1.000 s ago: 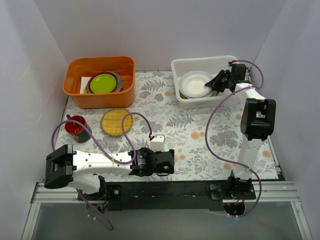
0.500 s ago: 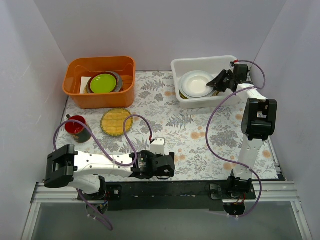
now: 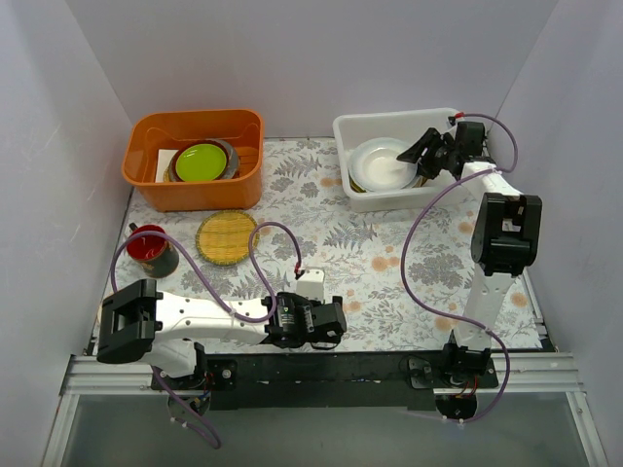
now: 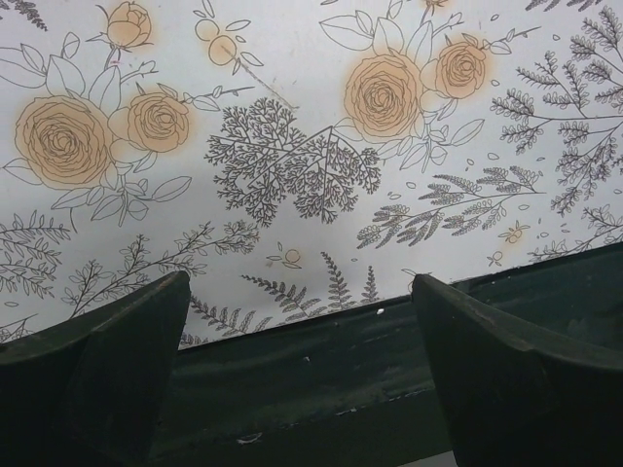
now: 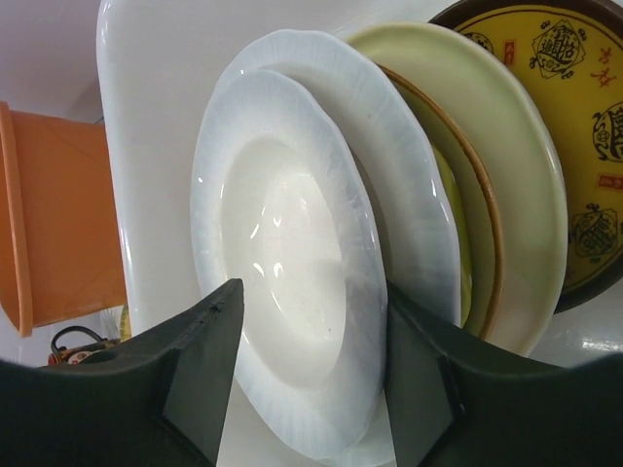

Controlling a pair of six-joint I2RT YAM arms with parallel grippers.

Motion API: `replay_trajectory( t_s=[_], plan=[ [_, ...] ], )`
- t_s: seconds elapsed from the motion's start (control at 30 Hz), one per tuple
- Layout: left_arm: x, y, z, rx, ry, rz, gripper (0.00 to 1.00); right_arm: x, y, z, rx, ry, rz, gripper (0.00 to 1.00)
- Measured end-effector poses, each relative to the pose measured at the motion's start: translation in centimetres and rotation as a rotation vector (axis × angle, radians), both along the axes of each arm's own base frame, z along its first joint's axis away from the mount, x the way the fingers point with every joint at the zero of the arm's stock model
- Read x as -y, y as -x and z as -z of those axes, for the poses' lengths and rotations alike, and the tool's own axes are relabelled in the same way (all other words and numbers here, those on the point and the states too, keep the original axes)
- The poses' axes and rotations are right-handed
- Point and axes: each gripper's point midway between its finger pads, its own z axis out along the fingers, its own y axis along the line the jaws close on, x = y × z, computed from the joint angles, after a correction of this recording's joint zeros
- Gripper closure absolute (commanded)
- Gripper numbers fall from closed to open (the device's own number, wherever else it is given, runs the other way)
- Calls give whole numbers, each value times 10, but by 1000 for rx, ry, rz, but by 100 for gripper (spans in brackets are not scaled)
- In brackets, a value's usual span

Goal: Place the plates into the plastic bin on the countertop
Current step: Place the plate in the plastic bin.

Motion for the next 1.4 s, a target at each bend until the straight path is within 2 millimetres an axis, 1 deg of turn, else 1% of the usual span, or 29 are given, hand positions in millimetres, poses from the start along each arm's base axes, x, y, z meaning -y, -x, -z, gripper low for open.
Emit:
replay_trajectory(
  t_s=[0.13,0.2,0.33,0.4,0.47,0.53,0.63,0.67,0.7,0.73,0.77,0.83,0.93,1.0,1.07,1.17,1.3,1.4],
  plan=[
    [-2,0,-2,-1,6,-18,2,5,6,-5,-14,31,16,34],
    [-2,-1,-7,2,30,-27,2,12,11,-9,-32,64,34,32],
    [-5,-2,-19,10,85,-48,2,32,17,-24,-38,143,90,32],
    [-8,-2,-25,15,107,-58,2,40,24,-38,-24,177,113,31],
    [-10,-3,-30,19,131,-70,2,45,30,-60,17,199,133,31],
    [-12,-4,-34,24,148,-84,2,48,41,-84,66,216,146,31],
    [-15,-5,-43,29,184,-108,2,46,65,-117,137,220,148,31],
    [-16,-6,-46,31,196,-115,2,45,74,-125,159,219,148,31],
    [-19,-6,-47,34,207,-122,2,43,87,-133,178,217,145,32],
    [-21,-6,-49,37,213,-128,2,41,93,-137,185,216,141,32],
    [-23,-7,-49,40,220,-132,2,37,103,-141,205,212,132,32],
    [-27,-7,-49,43,225,-138,2,32,121,-142,211,205,117,32],
    [-35,-7,-46,46,220,-145,2,21,148,-138,214,193,83,32],
    [-40,-7,-43,47,210,-149,2,10,163,-131,208,186,55,32],
    [-43,-8,-43,48,204,-156,2,-3,178,-124,201,178,16,32],
    [-43,-12,-43,47,208,-171,2,-31,198,-119,202,164,-61,32],
    [-40,-20,-41,33,244,-205,2,-67,220,-121,221,145,-163,33],
    [-39,-29,-34,12,271,-223,2,-83,235,-121,222,127,-210,33]
  ],
)
